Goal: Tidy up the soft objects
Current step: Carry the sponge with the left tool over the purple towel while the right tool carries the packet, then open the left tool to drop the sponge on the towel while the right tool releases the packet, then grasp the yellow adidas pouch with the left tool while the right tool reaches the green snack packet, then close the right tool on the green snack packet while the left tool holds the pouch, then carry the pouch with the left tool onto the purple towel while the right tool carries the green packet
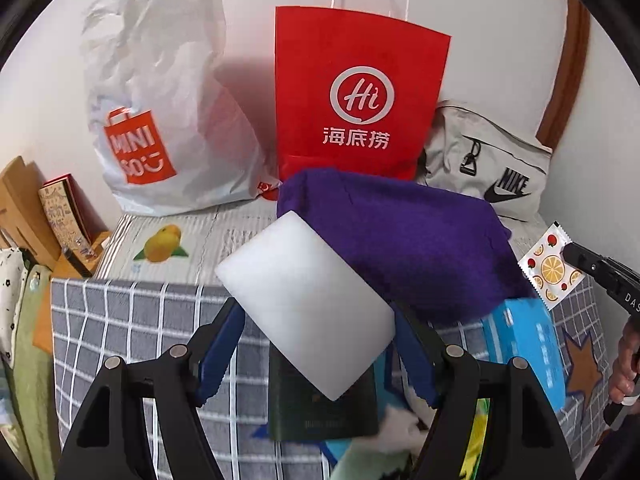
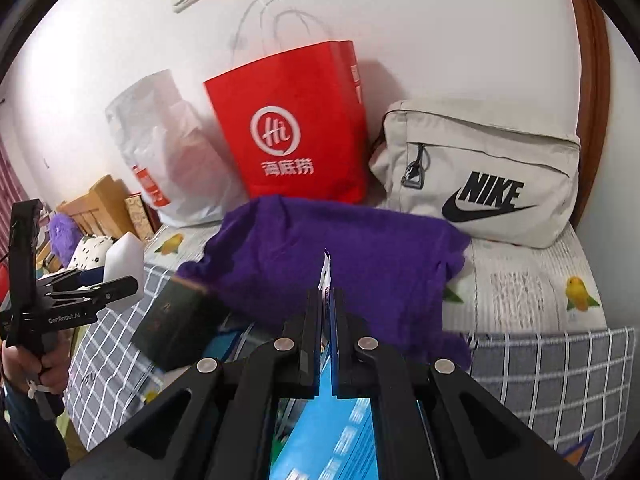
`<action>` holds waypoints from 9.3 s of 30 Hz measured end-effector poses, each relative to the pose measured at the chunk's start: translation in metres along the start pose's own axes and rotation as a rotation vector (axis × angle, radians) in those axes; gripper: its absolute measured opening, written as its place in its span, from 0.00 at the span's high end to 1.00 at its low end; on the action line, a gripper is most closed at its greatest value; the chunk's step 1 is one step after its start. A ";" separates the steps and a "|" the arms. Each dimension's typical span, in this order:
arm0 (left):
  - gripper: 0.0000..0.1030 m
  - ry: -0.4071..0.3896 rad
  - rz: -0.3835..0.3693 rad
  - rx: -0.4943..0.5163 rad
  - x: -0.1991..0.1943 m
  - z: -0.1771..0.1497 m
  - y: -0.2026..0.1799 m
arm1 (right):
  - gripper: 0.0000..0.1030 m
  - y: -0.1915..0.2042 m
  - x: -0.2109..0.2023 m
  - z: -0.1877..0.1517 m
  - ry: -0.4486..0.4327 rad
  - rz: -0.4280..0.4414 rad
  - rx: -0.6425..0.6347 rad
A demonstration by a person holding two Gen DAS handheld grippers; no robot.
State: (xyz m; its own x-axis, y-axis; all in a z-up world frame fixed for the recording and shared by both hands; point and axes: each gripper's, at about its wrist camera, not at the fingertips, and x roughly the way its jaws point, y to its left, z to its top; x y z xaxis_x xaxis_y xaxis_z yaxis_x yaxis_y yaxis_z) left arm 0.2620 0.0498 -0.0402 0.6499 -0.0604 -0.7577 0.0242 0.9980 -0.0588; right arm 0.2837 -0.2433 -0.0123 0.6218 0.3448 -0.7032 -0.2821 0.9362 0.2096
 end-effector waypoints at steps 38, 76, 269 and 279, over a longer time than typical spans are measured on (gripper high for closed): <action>0.29 0.191 -0.048 0.114 0.174 0.100 -0.061 | 0.94 -0.078 0.150 0.036 0.206 -0.025 0.074; 0.17 0.228 0.016 0.079 0.144 0.095 -0.057 | 0.46 -0.046 0.095 0.052 0.097 -0.145 -0.075; 0.37 0.108 -0.110 -0.080 0.092 0.068 -0.005 | 0.64 -0.028 0.073 0.023 0.109 -0.129 -0.027; 0.37 0.145 -0.111 -0.087 0.116 0.082 -0.009 | 0.64 -0.034 0.106 0.026 0.151 -0.130 -0.033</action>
State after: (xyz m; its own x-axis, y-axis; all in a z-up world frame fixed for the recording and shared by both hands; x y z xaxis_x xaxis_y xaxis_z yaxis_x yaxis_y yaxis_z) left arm 0.3989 0.0354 -0.0742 0.5309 -0.1786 -0.8284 0.0203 0.9799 -0.1982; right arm 0.3782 -0.2372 -0.0760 0.5382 0.2047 -0.8176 -0.2322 0.9685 0.0896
